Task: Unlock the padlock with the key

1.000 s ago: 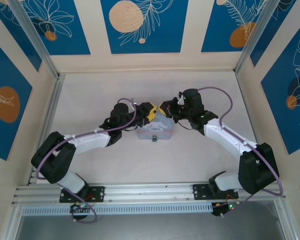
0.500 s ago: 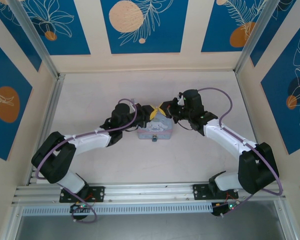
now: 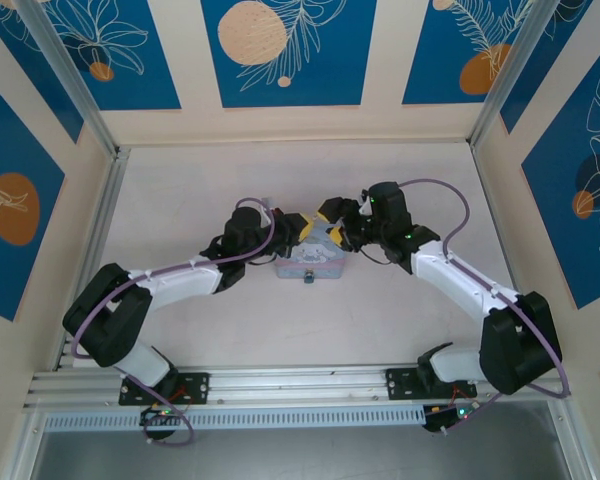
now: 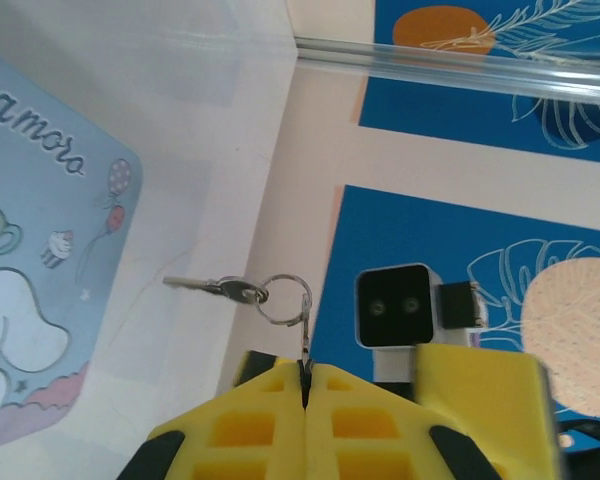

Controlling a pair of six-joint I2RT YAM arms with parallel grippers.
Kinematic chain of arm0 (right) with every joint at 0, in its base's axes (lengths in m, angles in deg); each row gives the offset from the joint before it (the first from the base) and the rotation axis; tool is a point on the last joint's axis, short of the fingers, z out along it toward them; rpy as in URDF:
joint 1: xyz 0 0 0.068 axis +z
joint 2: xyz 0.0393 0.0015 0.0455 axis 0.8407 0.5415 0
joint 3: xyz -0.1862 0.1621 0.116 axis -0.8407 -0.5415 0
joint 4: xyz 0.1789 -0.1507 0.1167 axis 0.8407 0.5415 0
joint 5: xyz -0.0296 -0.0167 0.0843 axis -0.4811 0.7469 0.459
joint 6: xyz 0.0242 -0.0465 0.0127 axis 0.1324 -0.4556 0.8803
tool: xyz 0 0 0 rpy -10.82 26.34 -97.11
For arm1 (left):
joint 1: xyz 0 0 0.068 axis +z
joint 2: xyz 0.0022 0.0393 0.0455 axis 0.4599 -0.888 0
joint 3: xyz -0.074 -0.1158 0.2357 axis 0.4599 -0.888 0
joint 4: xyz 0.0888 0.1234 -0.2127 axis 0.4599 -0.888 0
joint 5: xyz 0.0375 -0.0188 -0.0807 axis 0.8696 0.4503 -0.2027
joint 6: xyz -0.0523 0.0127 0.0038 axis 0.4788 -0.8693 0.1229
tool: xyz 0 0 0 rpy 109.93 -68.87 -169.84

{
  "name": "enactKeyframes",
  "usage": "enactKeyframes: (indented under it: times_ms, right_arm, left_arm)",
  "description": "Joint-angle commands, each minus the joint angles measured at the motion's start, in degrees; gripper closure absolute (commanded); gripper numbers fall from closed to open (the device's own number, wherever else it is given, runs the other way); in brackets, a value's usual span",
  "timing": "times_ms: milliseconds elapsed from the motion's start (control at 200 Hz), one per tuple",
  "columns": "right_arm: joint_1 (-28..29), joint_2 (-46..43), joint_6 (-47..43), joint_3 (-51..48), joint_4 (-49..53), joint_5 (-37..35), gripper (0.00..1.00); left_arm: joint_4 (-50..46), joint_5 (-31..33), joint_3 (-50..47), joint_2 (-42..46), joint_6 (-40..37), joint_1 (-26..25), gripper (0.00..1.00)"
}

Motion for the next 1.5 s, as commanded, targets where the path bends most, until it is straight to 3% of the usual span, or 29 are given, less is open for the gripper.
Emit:
enactKeyframes:
  times_ms: [0,195,520,980,1210,1495]
  right_arm:
    - [-1.3,-2.9,-3.0,1.0,5.6,0.0,0.26]
    - [-2.4,-2.6,-6.5,7.8,18.4,-2.1,0.19]
    - [-2.9,-0.4,-6.1,16.4,28.8,-4.0,0.17]
    - [-3.6,2.6,-3.2,24.0,35.9,-1.1,0.17]
    - [-2.0,3.8,-2.6,25.0,32.6,2.1,0.18]
    - [0.5,2.8,-3.9,26.0,30.2,-0.1,0.19]
  left_arm:
    - [-3.8,-0.1,3.2,0.9,-6.4,0.8,1.0]
    - [-12.7,-4.1,8.5,0.5,-15.6,2.8,1.0]
    - [-22.3,-11.2,17.3,-2.4,-26.4,5.4,1.0]
    - [-24.5,-11.4,17.8,-3.0,-28.1,6.1,1.0]
    - [-23.1,-12.0,17.3,-3.0,-27.5,6.4,1.0]
    - [-23.5,-12.5,16.2,-1.0,-28.0,6.9,1.0]
